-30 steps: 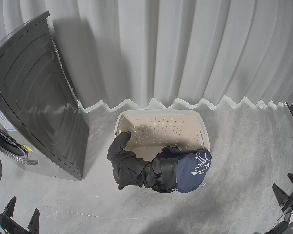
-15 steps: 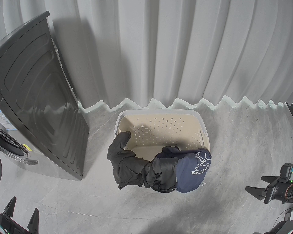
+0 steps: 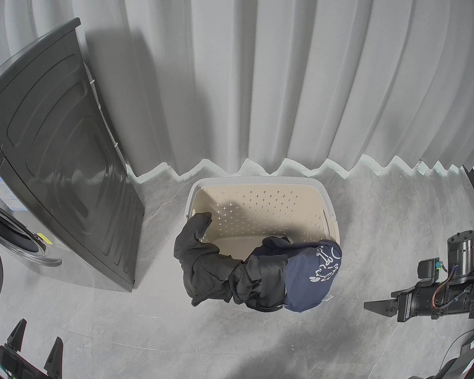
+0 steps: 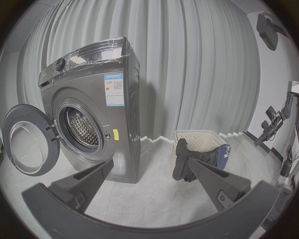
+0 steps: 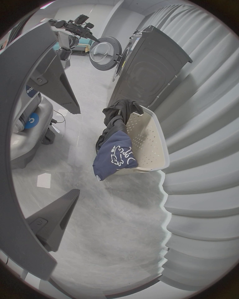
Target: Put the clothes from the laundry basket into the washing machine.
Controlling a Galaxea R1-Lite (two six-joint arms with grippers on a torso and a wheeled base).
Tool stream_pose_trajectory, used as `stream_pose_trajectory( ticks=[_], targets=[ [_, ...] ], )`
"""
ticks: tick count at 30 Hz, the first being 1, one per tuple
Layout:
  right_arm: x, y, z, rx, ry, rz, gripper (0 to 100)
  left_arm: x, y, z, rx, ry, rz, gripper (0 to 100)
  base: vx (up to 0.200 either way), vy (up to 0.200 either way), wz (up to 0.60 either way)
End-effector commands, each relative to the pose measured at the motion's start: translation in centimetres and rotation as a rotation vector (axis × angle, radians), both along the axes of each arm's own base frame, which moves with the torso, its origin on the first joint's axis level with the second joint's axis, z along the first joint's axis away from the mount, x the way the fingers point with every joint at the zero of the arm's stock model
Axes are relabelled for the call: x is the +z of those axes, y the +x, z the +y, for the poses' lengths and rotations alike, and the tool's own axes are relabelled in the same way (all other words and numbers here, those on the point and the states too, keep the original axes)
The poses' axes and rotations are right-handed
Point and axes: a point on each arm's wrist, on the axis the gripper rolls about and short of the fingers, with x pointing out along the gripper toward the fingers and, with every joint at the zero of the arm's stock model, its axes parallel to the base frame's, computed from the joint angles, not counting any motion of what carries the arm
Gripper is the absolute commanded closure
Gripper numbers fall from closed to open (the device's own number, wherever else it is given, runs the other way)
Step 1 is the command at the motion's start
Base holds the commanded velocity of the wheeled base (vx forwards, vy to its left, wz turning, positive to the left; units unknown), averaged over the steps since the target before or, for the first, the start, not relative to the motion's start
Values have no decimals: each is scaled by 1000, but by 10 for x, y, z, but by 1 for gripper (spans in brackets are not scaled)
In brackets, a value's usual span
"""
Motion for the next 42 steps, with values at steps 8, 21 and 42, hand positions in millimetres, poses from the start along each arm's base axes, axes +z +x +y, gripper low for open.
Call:
stream_pose_trajectory(
  ticks=[8,21,42],
  targets=[
    [-30,56,22,11,-22,73,0,-5,0,0,2,1,2,0,0,0,0],
    [-59,102,59,-16,3,90,0,-5,0,0,2,1,2,0,0,0,0],
    [-79,152,79,-109,10,74,0,-5,0,0,2,-1,2,0,0,0,0]
  ],
)
